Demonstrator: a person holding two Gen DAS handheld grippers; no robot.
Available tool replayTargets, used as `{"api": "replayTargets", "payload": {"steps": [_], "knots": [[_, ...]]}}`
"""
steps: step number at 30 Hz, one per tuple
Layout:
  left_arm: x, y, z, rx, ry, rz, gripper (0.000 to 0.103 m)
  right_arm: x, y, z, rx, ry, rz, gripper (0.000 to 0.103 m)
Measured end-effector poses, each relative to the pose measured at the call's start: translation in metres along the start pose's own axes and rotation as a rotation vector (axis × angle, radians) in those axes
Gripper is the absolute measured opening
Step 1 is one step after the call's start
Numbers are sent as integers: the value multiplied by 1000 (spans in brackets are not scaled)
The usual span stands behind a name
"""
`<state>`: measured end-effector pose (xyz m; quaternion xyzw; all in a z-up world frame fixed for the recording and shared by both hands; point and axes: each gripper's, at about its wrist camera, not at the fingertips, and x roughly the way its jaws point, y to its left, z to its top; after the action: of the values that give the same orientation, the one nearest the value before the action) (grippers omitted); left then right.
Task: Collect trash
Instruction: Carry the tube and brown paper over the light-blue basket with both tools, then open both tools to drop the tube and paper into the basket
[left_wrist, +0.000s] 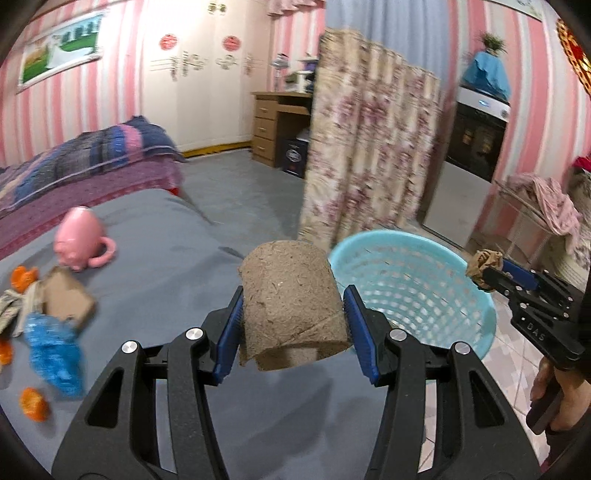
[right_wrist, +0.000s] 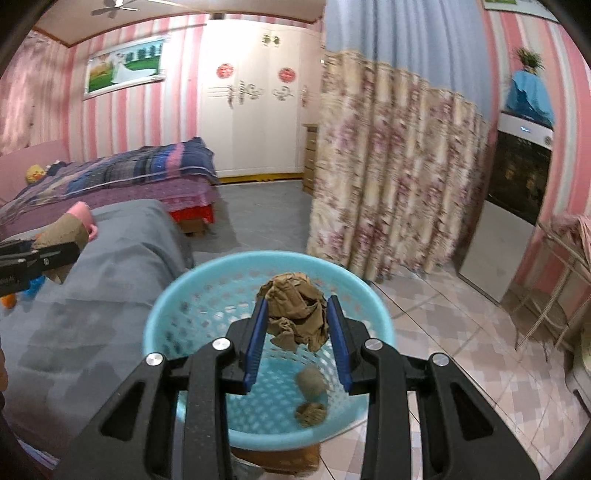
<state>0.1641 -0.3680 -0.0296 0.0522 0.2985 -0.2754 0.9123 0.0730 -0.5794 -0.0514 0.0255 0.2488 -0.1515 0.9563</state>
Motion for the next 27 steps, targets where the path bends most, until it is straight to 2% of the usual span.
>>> {"api": "replayTargets", "payload": {"steps": [10,18,20,21,22,27], "knots": [[50,-48,3,46,46,-64,52,17,-27,-12,64,9,-30,33],[77,-78,16,91,45,-89,56,20,-31,-13,84,5,-31,33],[80,-81,20,102,38,-81,68,20,-32,-14,86,5,-32,33],[81,-81,22,105,31,-73,78,20,-32,-15,87,6,-33,33],[80,-80,24,104,19,-65,82,21,-32,-15,87,7,-34,33],[76,-63,30,78,3,-42,88,25,-32,-13,89,12,-34,33]]}}
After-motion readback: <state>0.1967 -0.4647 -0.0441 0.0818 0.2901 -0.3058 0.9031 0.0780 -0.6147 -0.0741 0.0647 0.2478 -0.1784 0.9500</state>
